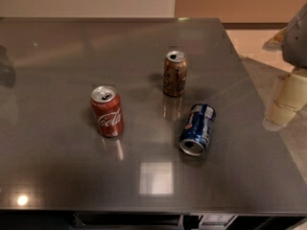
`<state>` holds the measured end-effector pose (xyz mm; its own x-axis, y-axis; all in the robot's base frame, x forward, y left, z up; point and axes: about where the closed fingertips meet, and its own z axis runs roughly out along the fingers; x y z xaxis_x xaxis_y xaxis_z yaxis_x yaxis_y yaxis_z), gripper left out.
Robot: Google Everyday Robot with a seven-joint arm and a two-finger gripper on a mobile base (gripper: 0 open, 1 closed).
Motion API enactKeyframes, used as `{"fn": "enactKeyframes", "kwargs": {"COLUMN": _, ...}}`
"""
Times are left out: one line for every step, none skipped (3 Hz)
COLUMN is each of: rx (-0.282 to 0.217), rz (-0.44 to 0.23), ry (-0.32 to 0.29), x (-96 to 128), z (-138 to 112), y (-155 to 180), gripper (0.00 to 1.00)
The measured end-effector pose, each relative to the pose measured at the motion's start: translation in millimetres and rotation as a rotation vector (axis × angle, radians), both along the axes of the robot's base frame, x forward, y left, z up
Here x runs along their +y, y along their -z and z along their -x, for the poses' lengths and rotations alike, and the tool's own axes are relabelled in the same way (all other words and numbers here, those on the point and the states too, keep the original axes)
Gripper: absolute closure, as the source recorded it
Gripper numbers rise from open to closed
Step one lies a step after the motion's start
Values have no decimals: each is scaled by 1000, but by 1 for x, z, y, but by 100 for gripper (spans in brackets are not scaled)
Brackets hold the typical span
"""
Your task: Place pepsi can upright
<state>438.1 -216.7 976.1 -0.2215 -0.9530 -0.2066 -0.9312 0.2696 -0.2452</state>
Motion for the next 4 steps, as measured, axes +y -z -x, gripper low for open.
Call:
{"fn": "enactKeyframes", "kwargs": {"rx": 0, "rz": 0, "ry": 0, "x": 0, "z": 0, "y": 0, "gripper": 0}}
{"fn": "enactKeyframes", "kwargs": {"rx": 7, "rz": -2, "ry": -89, "x": 11, "z": -5, "y": 0, "gripper": 0}}
{"fn": "enactKeyframes", "kwargs": {"rx": 10, "rz": -36, "ry": -281, "x": 35, "z": -11, "y": 1, "gripper": 0}}
{"fn": "enactKeyframes", "kwargs": {"rx": 10, "rz": -76, "ry": -507, "x": 59, "z": -13, "y": 4, "gripper": 0}}
